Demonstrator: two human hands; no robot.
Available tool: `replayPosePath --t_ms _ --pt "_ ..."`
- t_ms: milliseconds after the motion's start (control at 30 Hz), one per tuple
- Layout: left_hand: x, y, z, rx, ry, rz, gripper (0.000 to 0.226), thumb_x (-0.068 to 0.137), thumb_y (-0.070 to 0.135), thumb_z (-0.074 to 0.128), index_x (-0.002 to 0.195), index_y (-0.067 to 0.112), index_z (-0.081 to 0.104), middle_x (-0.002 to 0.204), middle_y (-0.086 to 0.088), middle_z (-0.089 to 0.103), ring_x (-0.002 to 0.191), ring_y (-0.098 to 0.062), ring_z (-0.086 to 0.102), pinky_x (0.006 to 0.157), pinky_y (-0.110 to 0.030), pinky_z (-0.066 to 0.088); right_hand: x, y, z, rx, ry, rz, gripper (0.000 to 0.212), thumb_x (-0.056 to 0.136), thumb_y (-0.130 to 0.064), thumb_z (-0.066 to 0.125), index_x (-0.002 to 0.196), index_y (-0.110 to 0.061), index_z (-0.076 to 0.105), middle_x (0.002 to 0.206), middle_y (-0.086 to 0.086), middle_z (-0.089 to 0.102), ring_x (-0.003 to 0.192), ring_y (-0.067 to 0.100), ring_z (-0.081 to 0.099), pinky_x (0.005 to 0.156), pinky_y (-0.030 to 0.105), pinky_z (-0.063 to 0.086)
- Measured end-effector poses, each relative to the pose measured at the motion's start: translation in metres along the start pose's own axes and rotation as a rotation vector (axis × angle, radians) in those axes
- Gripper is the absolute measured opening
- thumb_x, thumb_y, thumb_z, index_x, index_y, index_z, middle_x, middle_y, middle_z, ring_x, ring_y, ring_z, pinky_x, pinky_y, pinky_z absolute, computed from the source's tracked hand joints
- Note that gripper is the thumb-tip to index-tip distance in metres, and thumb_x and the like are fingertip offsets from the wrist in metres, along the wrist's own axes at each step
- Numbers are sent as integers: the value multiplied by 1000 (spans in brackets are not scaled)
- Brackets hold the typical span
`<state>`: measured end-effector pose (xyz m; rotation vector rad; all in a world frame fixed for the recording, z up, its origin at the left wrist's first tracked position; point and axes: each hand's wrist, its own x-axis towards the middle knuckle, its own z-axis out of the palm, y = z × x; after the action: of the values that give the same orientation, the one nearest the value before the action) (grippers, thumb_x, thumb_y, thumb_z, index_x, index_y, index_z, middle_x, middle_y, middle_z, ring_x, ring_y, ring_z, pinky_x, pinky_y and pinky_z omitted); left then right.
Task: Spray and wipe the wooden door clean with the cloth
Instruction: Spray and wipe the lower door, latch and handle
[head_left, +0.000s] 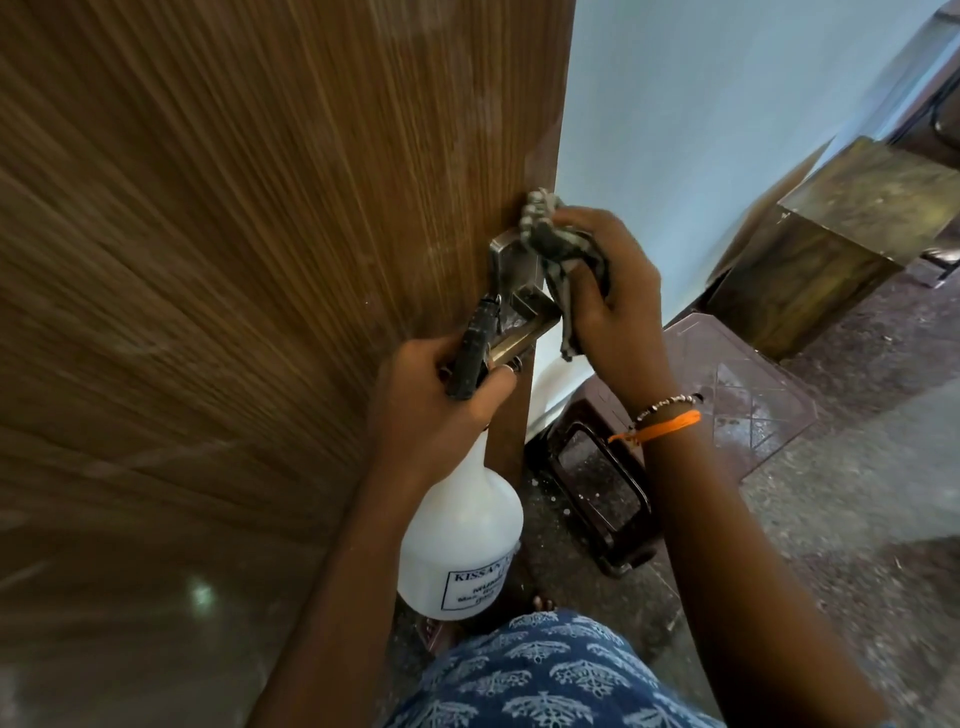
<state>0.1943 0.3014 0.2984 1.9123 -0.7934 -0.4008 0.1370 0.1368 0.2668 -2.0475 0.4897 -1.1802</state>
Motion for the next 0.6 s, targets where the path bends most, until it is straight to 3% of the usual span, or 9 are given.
replayPosePath --t_ms 100,200,367,467,533,600 --pt "-3 -1 0 3 -1 -10 23 74 31 65 62 14 57 57 -4 57 64 -21 59 67 -40 52 1 -9 4 -121 -24 21 39 87 1 41 120 -9 59 116 7 61 104 24 57 84 31 50" --pt "-6 -4 1 4 10 -3 25 79 26 68 71 3 63 64 -12 62 69 -28 62 71 -44 53 -1 -11 1 -161 -53 136 40 89 -2 38 123 -14 55 109 3 62 93 22 57 73 30 48" --pt "-12 -5 2 -19 -4 28 26 74 27 64 72 1 66 63 -12 64 66 -22 62 65 -35 51 -16 13 -17 -198 -385 301 34 92 1 42 116 -16 60 99 1 61 92 28 58 75 36 47" --pt "-12 -9 0 -12 8 36 17 84 12 68 77 -3 66 68 -16 66 68 -21 61 67 -31 50 -26 14 -27 -228 -275 237 33 91 1 46 116 -13 62 109 6 64 98 26 58 81 40 52" --pt "-11 -11 -1 -5 31 39 15 84 9 68 79 -5 66 70 -17 66 69 -23 62 66 -28 49 -20 5 -29 -218 -126 138 31 90 -2 46 116 -10 62 111 8 63 98 23 59 81 34 52" --pt "-9 -11 -1 -10 42 40 19 84 13 69 77 -4 66 68 -15 65 69 -25 62 66 -28 48 -10 -6 -24 -248 -95 12 31 87 -1 49 114 -9 64 111 8 63 96 23 58 76 30 50"
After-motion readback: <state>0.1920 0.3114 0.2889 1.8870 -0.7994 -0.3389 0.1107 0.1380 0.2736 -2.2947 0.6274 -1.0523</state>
